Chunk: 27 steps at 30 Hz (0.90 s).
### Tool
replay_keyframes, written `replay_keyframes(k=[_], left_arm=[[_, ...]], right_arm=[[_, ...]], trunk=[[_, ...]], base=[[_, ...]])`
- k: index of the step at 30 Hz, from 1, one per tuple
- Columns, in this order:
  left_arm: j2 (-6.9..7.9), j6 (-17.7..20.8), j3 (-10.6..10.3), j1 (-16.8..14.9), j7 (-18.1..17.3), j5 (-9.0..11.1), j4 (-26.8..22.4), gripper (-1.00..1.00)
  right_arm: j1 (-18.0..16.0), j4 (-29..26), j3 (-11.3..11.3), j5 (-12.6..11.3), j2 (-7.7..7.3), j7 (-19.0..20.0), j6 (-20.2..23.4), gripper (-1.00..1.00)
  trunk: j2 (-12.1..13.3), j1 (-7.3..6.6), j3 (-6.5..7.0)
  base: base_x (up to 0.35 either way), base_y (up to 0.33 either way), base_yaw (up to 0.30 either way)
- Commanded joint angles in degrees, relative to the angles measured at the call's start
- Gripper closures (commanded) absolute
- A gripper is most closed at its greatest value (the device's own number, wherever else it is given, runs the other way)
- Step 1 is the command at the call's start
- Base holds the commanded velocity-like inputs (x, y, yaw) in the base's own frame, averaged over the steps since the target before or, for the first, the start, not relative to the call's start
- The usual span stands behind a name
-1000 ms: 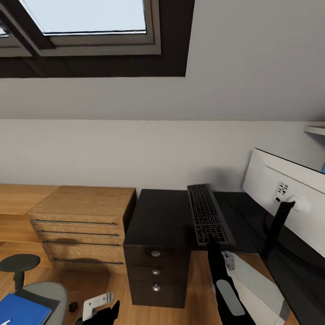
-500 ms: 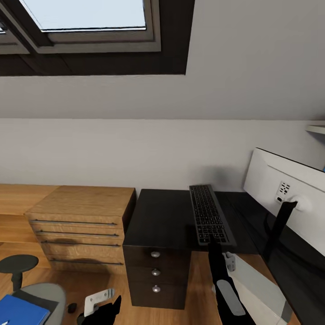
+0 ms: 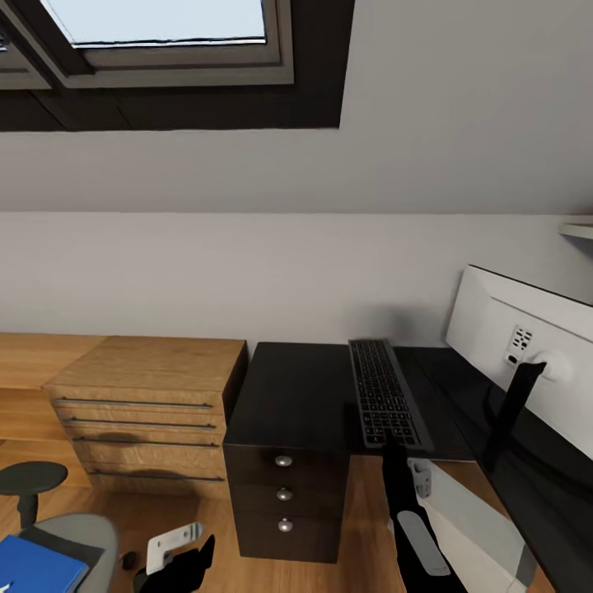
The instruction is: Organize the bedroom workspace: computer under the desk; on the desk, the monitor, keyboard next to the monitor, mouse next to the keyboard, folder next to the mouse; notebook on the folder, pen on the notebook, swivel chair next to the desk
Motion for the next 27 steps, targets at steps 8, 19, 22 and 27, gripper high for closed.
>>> replay_keyframes(k=[8,19,22,27], left_arm=[[-0.15,0.27,1.36,0.0,0.22,0.64,-0.45,-1.0],[-0.05,0.27,1.54,0.0,-0.01,0.64,-0.45,-1.0],[0.02,0.18,1.59,0.0,-0.13,0.64,-0.4,-1.0],[0.0,0.18,1.61,0.0,-0.13,0.64,-0.32,-1.0]], right_arm=[[-0.05,0.09,-0.26,-0.55,0.05,-0.96,0.06,1.0],[-0.05,0.1,-0.12,-0.47,0.08,-1.33,0.06,1.0],[-0.05,0.11,-0.13,-0.46,0.08,-1.37,0.06,1.0],[-0.05,0.11,-0.13,-0.46,0.06,-2.29,0.06,1.0]], trunk=[[-2.87,1.55,-1.32],[-2.87,1.55,-1.32],[-2.87,1.55,-1.32],[-2.87,1.55,-1.32]], base=[[0.0,0.0,0.0],[0.0,0.0,0.0],[0.0,0.0,0.0],[-0.08,0.0,0.0]])
